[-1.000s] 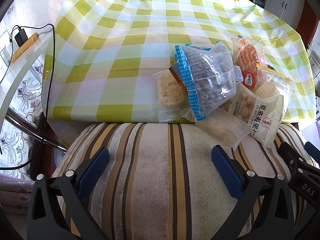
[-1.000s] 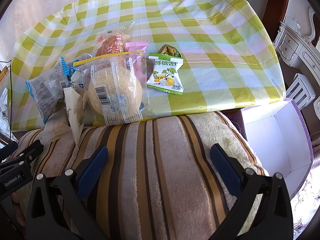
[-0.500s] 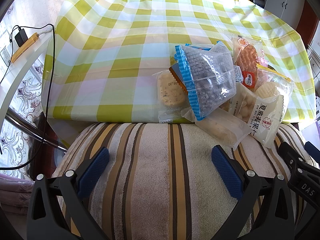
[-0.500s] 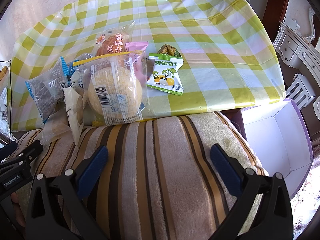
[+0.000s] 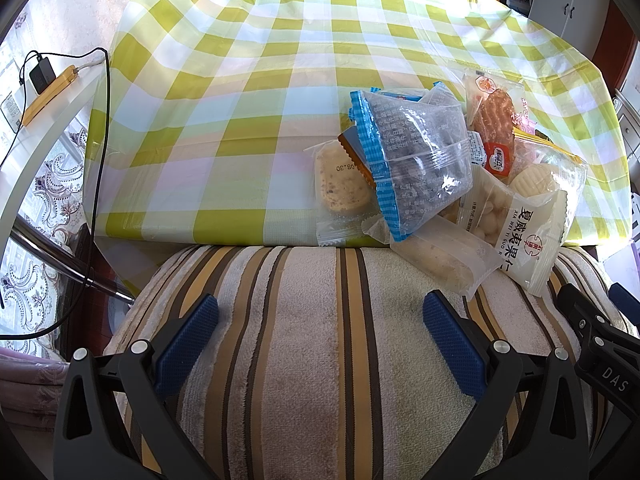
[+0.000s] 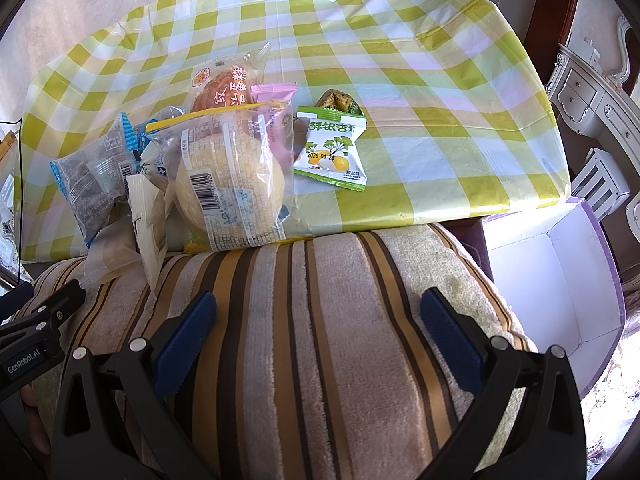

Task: Organize snacks

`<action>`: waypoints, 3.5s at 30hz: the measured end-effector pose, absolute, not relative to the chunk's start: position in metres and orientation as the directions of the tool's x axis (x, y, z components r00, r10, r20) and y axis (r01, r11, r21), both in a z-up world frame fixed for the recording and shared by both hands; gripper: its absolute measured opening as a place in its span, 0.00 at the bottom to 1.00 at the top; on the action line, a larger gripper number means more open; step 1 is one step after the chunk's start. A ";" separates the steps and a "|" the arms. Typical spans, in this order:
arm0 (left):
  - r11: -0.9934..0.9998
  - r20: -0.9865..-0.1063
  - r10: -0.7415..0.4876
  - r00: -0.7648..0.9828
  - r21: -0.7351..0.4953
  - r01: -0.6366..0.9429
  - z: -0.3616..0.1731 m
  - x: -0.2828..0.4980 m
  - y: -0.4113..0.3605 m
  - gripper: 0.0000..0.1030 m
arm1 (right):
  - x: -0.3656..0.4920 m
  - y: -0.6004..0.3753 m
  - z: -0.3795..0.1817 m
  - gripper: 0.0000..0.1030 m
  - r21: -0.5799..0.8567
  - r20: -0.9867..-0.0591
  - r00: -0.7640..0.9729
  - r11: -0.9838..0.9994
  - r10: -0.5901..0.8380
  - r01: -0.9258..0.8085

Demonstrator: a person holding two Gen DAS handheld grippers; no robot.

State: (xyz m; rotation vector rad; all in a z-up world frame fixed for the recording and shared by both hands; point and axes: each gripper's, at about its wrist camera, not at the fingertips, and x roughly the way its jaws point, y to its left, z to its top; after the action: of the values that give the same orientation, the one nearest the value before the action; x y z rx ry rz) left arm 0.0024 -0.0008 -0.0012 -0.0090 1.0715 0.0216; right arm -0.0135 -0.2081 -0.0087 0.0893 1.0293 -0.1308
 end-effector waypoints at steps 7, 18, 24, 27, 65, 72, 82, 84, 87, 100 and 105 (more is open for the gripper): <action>1.000 -0.878 0.013 0.479 0.003 -0.022 -0.001 0.002 -0.001 0.96 | -0.014 -0.208 -0.009 0.99 0.012 -0.858 0.509 0.989 -0.067 0.150; 0.999 -0.876 -0.019 0.481 -0.040 -0.034 0.000 0.005 0.006 0.96 | -0.012 -0.208 -0.010 0.99 -0.007 -0.861 0.502 0.989 -0.082 0.148; 0.995 -0.856 -0.088 0.510 -0.102 0.001 0.007 0.004 0.011 0.96 | -0.003 -0.221 -0.006 0.99 0.091 -0.889 0.456 0.990 0.032 0.107; 0.988 -0.829 -0.139 0.542 -0.155 0.016 0.015 0.006 0.012 0.96 | 0.001 -0.223 -0.006 0.99 0.124 -0.883 0.466 0.987 0.064 0.100; 0.955 -0.806 -0.268 0.528 -0.296 0.032 0.007 0.072 -0.008 0.45 | 0.067 -0.188 0.000 0.61 0.154 -0.826 0.532 0.983 0.185 -0.102; 0.949 -0.773 -0.275 0.571 -0.314 0.032 0.018 0.062 -0.003 0.38 | 0.056 -0.196 0.010 0.57 0.178 -0.793 0.576 0.980 0.197 -0.090; 0.946 -0.735 -0.261 0.626 -0.323 0.016 0.033 0.048 0.003 0.37 | 0.042 -0.214 0.029 0.56 0.223 -0.743 0.635 0.973 0.213 -0.066; 0.946 -0.723 -0.256 0.641 -0.323 0.015 0.038 0.045 0.004 0.37 | 0.040 -0.219 0.032 0.56 0.236 -0.737 0.640 0.970 0.218 -0.059; 0.946 -0.706 -0.252 0.662 -0.324 0.014 0.044 0.043 0.005 0.37 | 0.036 -0.228 0.036 0.56 0.253 -0.728 0.648 0.966 0.224 -0.050; 0.922 -0.656 -0.379 0.652 -0.323 0.211 0.075 0.045 -0.053 0.37 | 0.016 -0.309 0.050 0.56 0.300 -0.700 0.700 0.947 0.139 0.112; 0.861 -0.655 -0.507 0.561 -0.348 0.371 0.080 0.050 -0.114 0.37 | 0.004 -0.362 0.048 0.56 0.288 -0.712 0.701 0.926 0.036 0.245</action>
State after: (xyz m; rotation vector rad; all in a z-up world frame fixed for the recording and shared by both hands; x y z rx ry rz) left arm 0.0496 -0.1141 0.0798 -0.1781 0.8265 -0.5203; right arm 0.0039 -0.3617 0.0478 0.3794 0.7899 -0.1194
